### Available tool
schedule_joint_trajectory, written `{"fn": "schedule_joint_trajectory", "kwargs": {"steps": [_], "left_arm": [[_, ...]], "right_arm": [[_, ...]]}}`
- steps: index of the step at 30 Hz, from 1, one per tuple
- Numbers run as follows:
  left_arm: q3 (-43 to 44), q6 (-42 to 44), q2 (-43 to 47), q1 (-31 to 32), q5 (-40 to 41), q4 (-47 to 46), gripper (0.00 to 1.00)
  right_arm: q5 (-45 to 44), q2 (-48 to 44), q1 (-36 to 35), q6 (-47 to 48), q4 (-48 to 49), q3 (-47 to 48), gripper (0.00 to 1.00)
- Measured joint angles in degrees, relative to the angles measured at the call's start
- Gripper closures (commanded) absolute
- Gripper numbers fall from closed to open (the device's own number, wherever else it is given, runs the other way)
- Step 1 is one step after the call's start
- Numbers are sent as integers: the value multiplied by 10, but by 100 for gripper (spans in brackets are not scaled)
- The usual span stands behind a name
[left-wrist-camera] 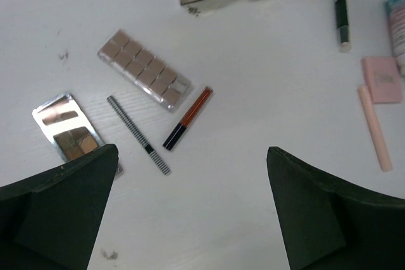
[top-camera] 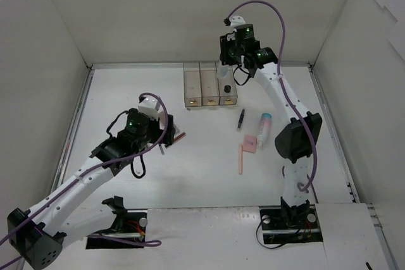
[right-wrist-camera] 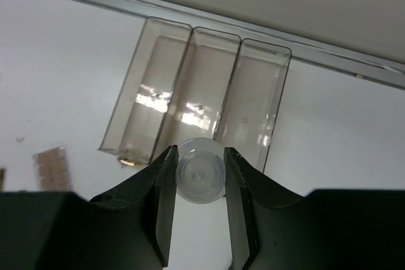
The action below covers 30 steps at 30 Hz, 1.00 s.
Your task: Organize the makeup
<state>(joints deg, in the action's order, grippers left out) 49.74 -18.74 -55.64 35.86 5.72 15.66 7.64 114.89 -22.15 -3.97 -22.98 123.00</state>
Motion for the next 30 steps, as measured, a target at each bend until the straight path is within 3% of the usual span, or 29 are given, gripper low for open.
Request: {"fn": "schedule_joint_trajectory", "kwargs": {"steps": [5, 12, 30], "left_arm": [[-19, -35, 16, -9, 30, 57, 0], [-27, -58, 35, -14, 45, 92, 0], [-27, -59, 4, -22, 49, 111, 1]], "right_arm": [[-75, 85, 1, 13, 23, 28, 100], [-113, 170, 7, 15, 56, 38, 100], [-146, 178, 12, 2, 166, -34, 100]]}}
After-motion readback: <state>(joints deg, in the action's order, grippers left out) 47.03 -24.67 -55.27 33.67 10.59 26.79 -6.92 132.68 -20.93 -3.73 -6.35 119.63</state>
